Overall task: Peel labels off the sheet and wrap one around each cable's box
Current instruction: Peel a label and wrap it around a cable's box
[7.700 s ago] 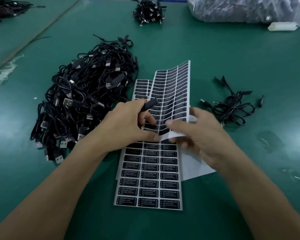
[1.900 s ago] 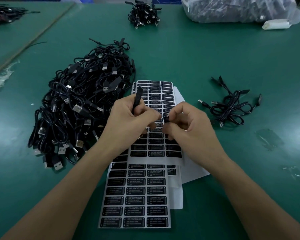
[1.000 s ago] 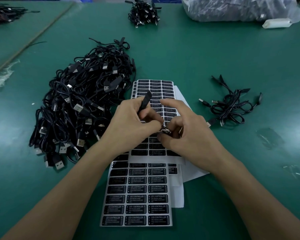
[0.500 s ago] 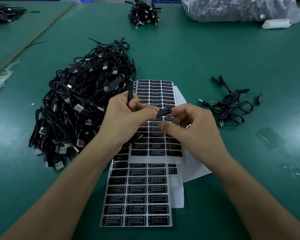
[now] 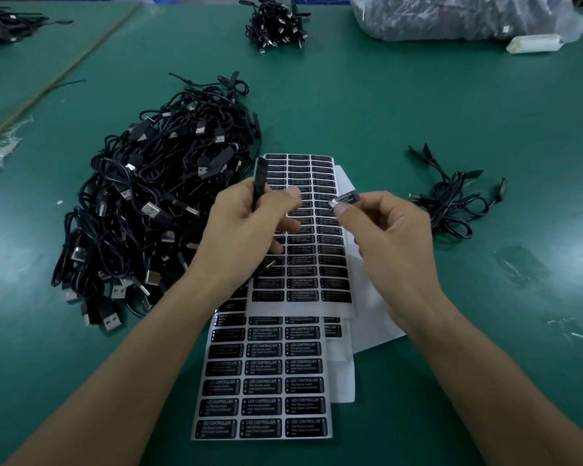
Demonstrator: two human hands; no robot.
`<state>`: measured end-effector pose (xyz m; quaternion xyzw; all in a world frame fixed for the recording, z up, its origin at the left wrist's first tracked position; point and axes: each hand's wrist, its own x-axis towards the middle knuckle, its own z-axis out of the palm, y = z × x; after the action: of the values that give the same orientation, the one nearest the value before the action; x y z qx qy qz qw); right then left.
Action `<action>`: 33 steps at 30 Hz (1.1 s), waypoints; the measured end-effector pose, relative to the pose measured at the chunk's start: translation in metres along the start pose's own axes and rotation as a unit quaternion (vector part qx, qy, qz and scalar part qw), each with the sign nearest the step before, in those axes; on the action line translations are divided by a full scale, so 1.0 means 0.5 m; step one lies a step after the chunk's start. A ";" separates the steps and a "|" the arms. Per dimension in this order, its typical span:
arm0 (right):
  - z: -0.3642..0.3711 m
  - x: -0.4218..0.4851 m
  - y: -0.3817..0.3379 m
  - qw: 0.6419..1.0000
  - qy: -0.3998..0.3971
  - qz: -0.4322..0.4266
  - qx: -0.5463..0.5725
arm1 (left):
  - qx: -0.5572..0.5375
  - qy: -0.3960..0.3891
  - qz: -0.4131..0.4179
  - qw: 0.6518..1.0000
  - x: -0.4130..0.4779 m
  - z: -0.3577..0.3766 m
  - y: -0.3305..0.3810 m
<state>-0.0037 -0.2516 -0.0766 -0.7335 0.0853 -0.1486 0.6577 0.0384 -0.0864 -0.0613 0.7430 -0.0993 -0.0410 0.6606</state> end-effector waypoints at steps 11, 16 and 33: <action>0.011 -0.007 0.003 0.991 -0.072 -0.031 0.105 | 0.172 -0.123 0.073 0.975 -0.011 0.011 -0.007; 0.006 -0.001 0.003 0.996 -0.041 -0.035 0.076 | 0.183 -0.117 0.099 0.971 -0.008 0.008 -0.008; 0.000 0.000 -0.012 0.989 -0.040 -0.109 0.090 | 0.069 -0.119 0.030 0.990 0.001 -0.009 0.005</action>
<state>-0.0044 -0.2509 -0.0707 -0.6819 -0.0352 -0.1971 0.7035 0.0393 -0.0824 -0.0583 0.7731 -0.2026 -0.1025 0.5923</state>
